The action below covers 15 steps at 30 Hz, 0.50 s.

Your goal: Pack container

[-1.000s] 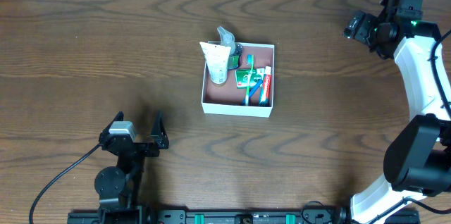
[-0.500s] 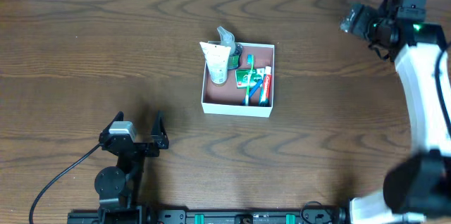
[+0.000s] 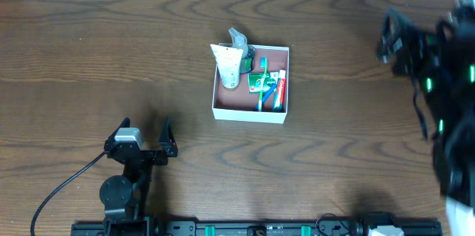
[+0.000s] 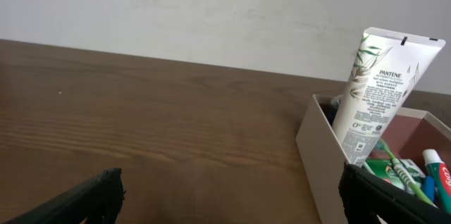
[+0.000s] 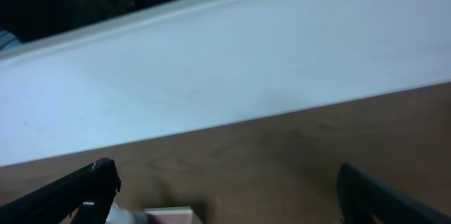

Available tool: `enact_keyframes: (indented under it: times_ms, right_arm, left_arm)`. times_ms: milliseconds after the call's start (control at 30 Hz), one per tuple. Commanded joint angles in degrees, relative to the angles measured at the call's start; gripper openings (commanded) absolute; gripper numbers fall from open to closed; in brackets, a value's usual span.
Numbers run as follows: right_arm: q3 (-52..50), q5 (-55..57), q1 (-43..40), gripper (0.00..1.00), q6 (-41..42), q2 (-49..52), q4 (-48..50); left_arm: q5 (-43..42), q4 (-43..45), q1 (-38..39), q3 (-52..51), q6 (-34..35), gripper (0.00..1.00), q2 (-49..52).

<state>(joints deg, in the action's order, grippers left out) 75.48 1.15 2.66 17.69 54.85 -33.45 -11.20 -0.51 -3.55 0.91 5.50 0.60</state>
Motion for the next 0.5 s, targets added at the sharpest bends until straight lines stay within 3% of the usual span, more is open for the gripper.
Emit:
enact_keyframes:
  times_ms: [0,267,467]
  right_arm:
    - [-13.16,0.76,-1.79,0.99,-1.01,-7.17,3.10]
    - [-46.75,0.17,-0.94,0.99,-3.72,-26.12,30.05]
    - [-64.08,-2.71,4.50,0.99,-12.07,-34.53,47.12]
  left_arm:
    - [-0.13,-2.49,-0.02,-0.68,-0.96,0.98,-0.26]
    - [-0.13,-2.49,-0.02,-0.68,-0.96,0.98,-0.26]
    - [-0.13,-2.49,-0.02,-0.68,-0.96,0.98,-0.26]
